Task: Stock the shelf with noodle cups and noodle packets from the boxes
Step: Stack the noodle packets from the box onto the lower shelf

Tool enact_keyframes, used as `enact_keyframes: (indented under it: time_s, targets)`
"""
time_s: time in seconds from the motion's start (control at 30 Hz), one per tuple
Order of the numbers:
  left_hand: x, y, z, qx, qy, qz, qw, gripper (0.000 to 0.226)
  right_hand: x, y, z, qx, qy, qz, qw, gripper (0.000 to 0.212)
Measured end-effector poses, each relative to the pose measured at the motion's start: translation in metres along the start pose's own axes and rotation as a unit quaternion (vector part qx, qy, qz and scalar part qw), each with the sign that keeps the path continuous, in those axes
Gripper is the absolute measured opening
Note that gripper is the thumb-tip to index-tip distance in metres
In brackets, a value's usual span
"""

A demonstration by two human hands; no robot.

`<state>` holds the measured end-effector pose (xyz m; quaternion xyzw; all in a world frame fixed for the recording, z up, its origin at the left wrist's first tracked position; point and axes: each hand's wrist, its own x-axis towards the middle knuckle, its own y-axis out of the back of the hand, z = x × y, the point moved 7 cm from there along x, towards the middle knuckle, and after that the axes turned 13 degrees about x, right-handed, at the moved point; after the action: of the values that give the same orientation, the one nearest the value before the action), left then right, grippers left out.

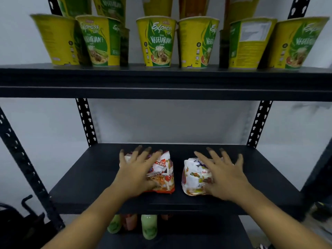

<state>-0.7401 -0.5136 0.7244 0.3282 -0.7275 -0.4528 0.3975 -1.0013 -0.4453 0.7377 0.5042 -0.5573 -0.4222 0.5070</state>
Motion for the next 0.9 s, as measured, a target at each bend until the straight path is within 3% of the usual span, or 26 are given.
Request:
enact_keyframes:
  time_s: [0.07, 0.13, 0.47, 0.63, 0.9]
  targets:
    - [-0.013, -0.006, 0.007, -0.023, 0.042, 0.068, 0.996, 0.100, -0.005, -0.013, -0.003, 0.036, -0.011, 0.012, 0.999, 0.112]
    - [-0.018, -0.019, 0.016, -0.028, 0.066, 0.083, 0.994, 0.098, -0.004, -0.020, -0.006, 0.040, -0.011, 0.023, 0.999, 0.111]
    - [-0.007, -0.039, 0.011, -0.077, 0.174, 0.038, 0.981, 0.089, 0.035, -0.025, -0.033, 0.031, 0.002, 0.035, 0.999, 0.106]
    - [-0.003, -0.051, -0.024, -0.070, 0.202, 0.060, 0.975, 0.086, 0.056, -0.028, -0.053, 0.024, 0.005, 0.037, 0.999, 0.103]
    - [0.031, -0.086, -0.112, -0.090, 0.228, 0.015, 0.969, 0.093, 0.097, -0.039, -0.088, 0.012, 0.012, 0.029, 0.999, 0.102]
